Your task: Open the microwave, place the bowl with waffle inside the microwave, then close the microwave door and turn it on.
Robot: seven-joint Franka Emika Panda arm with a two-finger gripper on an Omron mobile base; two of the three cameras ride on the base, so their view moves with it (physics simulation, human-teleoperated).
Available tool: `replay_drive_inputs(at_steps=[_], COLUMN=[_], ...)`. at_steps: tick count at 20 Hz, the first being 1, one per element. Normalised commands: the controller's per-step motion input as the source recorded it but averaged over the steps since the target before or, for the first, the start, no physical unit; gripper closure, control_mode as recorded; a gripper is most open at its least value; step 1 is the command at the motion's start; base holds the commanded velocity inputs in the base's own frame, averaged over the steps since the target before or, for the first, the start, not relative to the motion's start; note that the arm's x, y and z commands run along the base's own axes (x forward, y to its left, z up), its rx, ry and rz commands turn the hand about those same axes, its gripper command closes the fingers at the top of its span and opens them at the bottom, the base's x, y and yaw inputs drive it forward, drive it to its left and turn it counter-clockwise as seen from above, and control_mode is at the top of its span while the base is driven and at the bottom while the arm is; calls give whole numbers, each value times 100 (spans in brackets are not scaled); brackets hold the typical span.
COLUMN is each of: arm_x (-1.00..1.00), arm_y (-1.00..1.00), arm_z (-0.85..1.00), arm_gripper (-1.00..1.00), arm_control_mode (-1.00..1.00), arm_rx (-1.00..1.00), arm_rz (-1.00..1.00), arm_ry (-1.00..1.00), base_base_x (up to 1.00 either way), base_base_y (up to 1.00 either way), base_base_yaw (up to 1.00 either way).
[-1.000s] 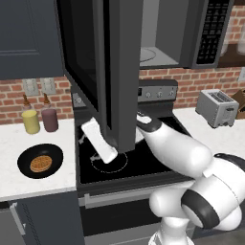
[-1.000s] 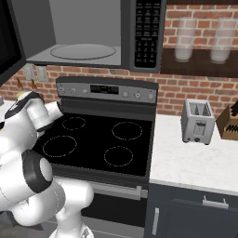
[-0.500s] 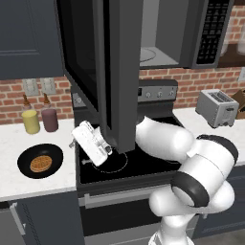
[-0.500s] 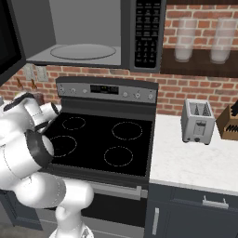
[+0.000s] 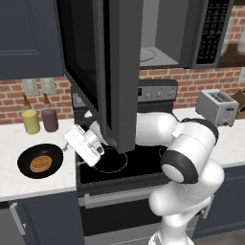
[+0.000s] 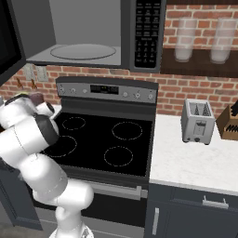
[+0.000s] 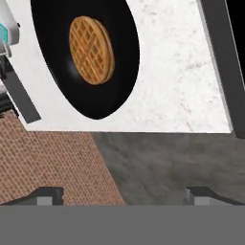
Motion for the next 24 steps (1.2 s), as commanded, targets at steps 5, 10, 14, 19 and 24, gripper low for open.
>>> replay_drive_inputs(at_steps=[5, 10, 14, 19, 24], arm_x=[28, 23, 31, 35, 33], arm_y=[9, 0, 11, 16, 12], arm_z=[-33, -29, -20, -18, -17], arm_gripper=[-100, -100, -100, -100, -100], arm_control_mode=[-100, -100, -100, -100, -100], arm_rx=[-15, -14, -10, -8, -8], arm_rz=[0, -6, -5, -4, -4], arm_ry=[0, 0, 0, 1, 4], base_base_x=[0, 0, 0, 0, 0], base_base_y=[0, 0, 0, 0, 0], base_base_yaw=[0, 0, 0, 0, 0])
